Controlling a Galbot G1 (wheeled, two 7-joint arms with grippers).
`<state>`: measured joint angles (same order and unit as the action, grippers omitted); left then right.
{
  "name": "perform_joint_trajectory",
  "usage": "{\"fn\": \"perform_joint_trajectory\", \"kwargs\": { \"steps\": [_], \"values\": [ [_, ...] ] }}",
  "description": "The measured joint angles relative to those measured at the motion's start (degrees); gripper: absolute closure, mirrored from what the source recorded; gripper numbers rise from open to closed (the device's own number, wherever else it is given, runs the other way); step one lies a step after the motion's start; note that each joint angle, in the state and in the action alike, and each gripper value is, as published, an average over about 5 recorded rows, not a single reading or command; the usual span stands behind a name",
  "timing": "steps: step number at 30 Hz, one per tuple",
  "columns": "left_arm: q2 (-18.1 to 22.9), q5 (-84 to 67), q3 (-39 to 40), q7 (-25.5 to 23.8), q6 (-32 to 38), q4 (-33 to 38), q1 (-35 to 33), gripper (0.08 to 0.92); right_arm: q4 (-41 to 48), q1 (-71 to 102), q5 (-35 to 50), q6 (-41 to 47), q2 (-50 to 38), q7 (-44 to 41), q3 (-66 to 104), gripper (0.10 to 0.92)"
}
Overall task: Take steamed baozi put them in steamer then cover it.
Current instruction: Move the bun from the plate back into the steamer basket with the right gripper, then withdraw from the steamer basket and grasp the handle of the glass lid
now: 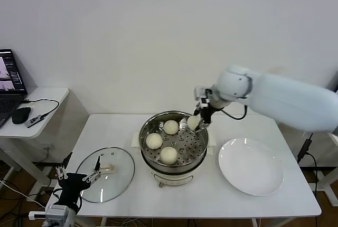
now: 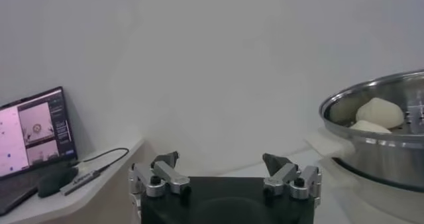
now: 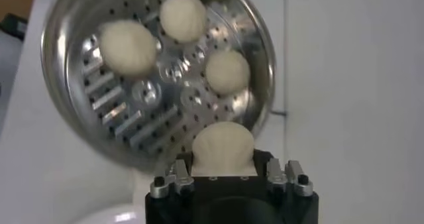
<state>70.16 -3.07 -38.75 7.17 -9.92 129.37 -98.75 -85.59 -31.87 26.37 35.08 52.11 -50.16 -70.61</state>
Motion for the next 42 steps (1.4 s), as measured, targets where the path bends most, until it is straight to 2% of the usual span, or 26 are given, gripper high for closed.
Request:
{"fn": "perform_joint_trajectory", "kwargs": {
  "steps": [10,21,30,37,42],
  "values": [
    [0.34,-0.04,-0.07,0.01,0.00,-0.03,0.34,0.177,1.39,2.46,1.56,3.15,4.86,2.54,-2.55,0.448],
    [0.24,-0.04,-0.01,0.03,0.06,-0.01,0.31,0.177,1.97,4.36,0.90,4.45,6.33,3.42,-3.32,0.438],
    [0.26,-0.06,-0.11,0.06,0.18,0.01,0.20,0.177,1.37,4.06,-0.03,3.91,5.37,3.16,-2.40,0.229],
    [0.26,-0.22,-0.34,0.10,0.26,-0.02,0.22,0.177,-0.38,3.02,-0.69,2.51,3.11,2.89,-0.02,0.203],
    [0.44,-0.29,-0.28,0.18,0.53,-0.36,0.44,0.177,-3.09,3.90,0.09,1.56,0.09,6.26,2.92,0.203]
  ]
}}
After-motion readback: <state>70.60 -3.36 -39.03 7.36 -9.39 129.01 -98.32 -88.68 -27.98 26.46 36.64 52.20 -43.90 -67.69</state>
